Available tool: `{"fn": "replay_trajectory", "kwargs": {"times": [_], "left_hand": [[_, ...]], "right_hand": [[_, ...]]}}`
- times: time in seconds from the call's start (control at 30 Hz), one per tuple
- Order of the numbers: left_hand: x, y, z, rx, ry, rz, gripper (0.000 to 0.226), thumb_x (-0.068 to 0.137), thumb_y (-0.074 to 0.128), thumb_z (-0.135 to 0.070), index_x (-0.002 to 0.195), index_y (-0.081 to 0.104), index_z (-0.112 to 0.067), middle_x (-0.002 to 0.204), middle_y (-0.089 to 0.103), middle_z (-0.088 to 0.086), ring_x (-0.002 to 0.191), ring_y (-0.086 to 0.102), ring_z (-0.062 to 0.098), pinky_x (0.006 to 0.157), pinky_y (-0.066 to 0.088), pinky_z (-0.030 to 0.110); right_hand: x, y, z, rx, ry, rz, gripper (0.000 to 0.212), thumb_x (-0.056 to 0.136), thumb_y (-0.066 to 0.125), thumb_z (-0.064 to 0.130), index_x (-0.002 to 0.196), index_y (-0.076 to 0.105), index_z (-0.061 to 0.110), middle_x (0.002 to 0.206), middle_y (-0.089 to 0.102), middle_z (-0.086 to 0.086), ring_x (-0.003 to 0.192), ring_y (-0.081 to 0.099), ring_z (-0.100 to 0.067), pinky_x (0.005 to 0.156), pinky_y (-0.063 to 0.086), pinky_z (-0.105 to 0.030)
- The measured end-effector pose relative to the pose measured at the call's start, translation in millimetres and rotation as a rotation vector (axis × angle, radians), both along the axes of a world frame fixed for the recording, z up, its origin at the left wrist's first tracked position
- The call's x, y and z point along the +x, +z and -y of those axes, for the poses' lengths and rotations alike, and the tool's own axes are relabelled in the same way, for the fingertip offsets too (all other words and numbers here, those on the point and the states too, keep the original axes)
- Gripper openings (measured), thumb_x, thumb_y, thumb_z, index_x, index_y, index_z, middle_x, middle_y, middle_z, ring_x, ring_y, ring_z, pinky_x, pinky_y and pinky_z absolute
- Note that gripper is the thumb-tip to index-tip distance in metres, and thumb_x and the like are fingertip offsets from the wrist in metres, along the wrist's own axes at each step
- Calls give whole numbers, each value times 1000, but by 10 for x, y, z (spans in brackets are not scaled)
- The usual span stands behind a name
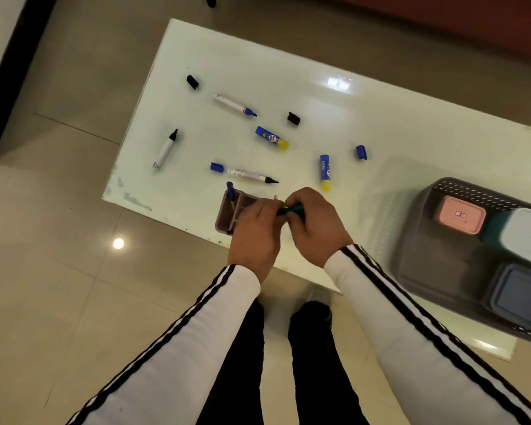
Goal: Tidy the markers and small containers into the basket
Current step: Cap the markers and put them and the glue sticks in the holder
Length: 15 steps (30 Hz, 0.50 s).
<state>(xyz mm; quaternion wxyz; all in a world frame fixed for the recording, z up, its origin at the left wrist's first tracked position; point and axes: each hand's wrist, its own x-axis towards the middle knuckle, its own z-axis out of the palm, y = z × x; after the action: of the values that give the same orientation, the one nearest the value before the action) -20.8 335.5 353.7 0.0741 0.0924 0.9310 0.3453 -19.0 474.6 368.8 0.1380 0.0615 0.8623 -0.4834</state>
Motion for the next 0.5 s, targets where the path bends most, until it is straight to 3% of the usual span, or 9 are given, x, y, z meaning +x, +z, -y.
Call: {"fn": "replay_trajectory", "kwargs": {"times": [0.07,0.17,0.3,0.5], "left_hand": [[-29,-67,264,-88,79,36,46,88,50,-27,126,58,-2,122,61,16,112,57,35,98,46,50],[-13,-158,721,-229,102,78,60,88,63,-26,140,43,-3,144,46,16,133,42,34,110,33,46],[-49,-263,1151,-313,9,99,65,90,63,-26,146,35,-5,153,36,13,141,32,30,114,28,44],[-220,-406,1324,-302,-86,162,67,93,59,-31,148,31,-6,155,32,13,144,27,30,116,25,45]], "right_hand": [[-26,-16,219,142,58,-55,15,88,58,14,102,59,17,102,60,-1,85,57,-18,75,48,-33],[-40,-26,533,349,72,-64,17,91,58,19,107,62,14,104,60,-7,93,58,-27,71,49,-36],[-88,-116,773,538,136,24,23,93,53,24,112,63,17,109,61,-4,104,54,-27,73,44,-35],[-107,-227,1005,612,109,149,23,90,54,27,111,63,20,114,63,-2,107,52,-26,79,49,-36]]}}
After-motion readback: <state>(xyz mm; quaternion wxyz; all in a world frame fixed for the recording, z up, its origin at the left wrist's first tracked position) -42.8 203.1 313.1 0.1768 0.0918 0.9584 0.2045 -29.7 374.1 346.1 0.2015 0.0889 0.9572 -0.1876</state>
